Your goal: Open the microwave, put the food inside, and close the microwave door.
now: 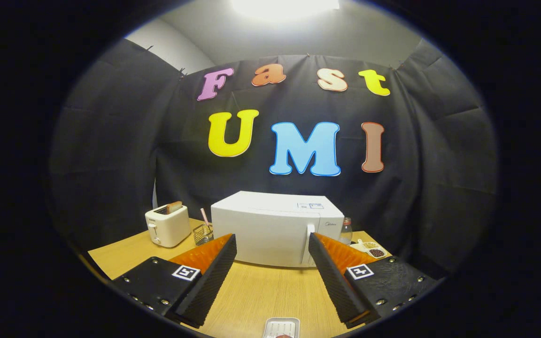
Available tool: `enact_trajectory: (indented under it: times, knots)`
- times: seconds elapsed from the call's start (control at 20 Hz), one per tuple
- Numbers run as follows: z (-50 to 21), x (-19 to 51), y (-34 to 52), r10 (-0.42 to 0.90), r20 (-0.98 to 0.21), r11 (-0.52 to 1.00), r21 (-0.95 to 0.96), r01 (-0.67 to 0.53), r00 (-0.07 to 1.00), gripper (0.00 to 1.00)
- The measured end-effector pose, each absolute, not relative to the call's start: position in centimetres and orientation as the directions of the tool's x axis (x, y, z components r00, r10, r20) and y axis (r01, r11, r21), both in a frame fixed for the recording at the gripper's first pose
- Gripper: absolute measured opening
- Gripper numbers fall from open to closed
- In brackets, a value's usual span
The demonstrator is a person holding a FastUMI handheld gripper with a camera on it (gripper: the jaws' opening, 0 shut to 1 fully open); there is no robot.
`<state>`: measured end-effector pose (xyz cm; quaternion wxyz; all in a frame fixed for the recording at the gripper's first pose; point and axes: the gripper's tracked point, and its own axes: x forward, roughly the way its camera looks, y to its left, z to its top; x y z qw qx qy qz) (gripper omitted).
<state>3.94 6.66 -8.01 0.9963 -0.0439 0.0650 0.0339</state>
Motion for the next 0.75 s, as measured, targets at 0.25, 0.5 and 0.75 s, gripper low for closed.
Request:
enact_trajectory:
  times: [0.25,0.5,0.75]
  knots:
    - [-7.7,4.3,6.5,0.063,-0.122,0.993,-0.088,-0.074,0.990,0.98]
    - [-7.7,4.7,6.2,0.065,-0.116,0.993,-0.088,-0.075,0.991,0.98]
    - [-7.6,5.1,5.8,0.058,-0.106,0.996,-0.065,-0.065,0.993,0.98]
